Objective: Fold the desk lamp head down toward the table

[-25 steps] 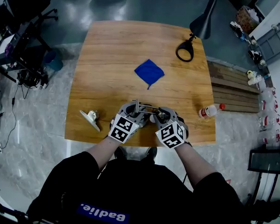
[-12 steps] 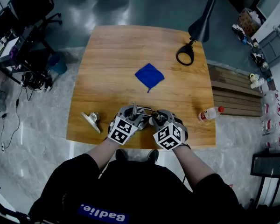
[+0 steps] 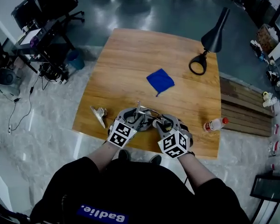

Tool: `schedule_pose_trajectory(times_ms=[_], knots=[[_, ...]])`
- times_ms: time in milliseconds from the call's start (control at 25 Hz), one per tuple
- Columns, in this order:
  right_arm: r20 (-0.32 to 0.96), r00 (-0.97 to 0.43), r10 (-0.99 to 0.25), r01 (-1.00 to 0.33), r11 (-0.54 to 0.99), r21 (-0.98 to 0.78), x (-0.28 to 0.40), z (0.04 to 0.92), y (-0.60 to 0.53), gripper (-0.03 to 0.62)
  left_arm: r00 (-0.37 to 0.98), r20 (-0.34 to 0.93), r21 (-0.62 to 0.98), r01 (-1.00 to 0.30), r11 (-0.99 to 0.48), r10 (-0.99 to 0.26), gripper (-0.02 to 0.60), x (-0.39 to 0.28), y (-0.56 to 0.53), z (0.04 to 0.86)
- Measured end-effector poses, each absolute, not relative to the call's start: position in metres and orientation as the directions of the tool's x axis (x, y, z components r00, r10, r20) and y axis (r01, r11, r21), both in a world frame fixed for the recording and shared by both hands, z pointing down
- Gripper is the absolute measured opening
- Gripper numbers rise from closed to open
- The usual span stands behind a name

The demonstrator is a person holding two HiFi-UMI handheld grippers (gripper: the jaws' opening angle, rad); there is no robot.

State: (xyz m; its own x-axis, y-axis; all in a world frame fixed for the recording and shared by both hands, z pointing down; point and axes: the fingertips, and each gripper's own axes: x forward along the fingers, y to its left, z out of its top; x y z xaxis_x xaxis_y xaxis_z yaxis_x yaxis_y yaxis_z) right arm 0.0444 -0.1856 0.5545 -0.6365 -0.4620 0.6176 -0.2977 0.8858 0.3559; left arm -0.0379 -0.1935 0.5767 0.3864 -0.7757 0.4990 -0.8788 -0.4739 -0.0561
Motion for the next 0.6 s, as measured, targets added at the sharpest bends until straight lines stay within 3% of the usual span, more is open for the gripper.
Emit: schedule_pose_trajectory(times_ms=[200,600], knots=[[0.576,-0.686,-0.444,-0.337,0.896,0.29,0.051,0.537,-0.165,0.126,0.371,0.466,-0.019,-0.903,-0.429,-0.803,0.133,-0.04,-0.157,0.558],[0.482,-0.693,-0.537,-0.565,0.819,0.1,0.031,0.496,-0.097,0.126,0.533,0.284,0.066,-0.84,-0.539,-0.797,0.133,-0.052,-0.088,0.5]])
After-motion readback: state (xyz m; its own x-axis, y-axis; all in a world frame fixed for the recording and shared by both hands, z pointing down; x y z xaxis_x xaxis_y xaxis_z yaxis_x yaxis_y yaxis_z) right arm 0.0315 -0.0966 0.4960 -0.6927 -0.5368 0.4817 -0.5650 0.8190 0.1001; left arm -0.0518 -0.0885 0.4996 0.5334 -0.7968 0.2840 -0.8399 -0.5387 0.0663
